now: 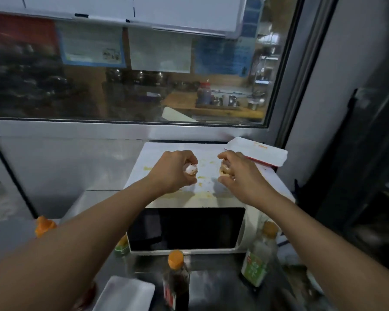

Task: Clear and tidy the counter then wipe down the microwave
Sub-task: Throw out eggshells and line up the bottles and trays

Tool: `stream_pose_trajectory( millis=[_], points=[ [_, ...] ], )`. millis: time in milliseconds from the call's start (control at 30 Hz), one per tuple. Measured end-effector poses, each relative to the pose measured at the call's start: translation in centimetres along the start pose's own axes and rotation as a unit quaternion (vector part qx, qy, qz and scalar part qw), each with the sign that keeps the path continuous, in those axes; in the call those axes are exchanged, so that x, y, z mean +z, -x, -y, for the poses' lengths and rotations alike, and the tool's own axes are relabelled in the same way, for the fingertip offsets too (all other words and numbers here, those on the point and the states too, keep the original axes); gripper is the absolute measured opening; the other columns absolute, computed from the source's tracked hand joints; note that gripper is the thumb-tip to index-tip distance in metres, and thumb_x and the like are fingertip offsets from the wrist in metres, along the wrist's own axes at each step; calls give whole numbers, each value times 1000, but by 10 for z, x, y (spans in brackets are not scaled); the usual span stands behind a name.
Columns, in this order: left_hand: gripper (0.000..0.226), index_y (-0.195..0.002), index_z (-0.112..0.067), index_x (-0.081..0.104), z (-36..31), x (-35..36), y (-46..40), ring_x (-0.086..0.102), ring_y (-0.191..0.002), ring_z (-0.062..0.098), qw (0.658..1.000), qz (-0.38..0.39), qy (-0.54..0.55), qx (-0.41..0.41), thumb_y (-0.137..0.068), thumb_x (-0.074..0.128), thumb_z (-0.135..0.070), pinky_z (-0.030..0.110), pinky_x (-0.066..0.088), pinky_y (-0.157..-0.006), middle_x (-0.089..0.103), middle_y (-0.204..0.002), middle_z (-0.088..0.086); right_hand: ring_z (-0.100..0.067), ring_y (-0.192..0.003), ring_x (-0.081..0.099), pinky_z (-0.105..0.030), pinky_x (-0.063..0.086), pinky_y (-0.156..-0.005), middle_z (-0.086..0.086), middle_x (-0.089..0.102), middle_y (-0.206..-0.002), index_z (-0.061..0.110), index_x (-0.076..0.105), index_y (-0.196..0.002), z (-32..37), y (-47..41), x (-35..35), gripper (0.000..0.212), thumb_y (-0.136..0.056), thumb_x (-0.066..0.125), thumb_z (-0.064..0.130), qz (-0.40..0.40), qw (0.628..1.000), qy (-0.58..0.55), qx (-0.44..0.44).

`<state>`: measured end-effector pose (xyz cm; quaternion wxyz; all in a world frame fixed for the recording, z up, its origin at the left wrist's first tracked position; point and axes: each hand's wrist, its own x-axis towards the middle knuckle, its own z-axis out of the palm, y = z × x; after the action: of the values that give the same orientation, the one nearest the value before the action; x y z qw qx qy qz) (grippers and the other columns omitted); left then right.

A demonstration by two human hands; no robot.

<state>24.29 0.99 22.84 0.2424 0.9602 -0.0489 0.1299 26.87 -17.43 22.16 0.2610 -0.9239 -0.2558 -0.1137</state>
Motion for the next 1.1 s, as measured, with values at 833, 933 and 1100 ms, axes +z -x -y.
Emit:
stream_pose_trajectory(
  millis=[833, 933, 1100],
  points=[
    [39, -109, -19, 65, -124, 12, 174, 60, -103, 17, 922, 183, 103, 326, -72, 76, -18, 25, 47, -83, 66, -110, 1, -23, -106, 53, -12, 32, -75, -10, 49, -121, 13, 48, -130, 117, 307, -53, 48, -84, 60, 5, -151, 936, 108, 300],
    [39, -111, -20, 64, -157, 22, 216, 60, -105, 18, 903, 213, 113, 356, -73, 75, -18, 29, 48, -85, 66, -112, 1, -22, -109, 53, -19, 38, -84, -7, 47, -125, 18, 45, -132, 129, 366, -62, 49, -86, 60, 9, -163, 918, 117, 342],
    [39, -107, -23, 65, -208, 28, 301, 60, -105, 17, 872, 246, 131, 404, -70, 77, -20, 29, 48, -85, 66, -110, 0, -25, -108, 53, -23, 37, -84, -8, 49, -121, 17, 46, -130, 165, 469, -81, 48, -85, 62, 10, -178, 885, 147, 405]
  ],
)
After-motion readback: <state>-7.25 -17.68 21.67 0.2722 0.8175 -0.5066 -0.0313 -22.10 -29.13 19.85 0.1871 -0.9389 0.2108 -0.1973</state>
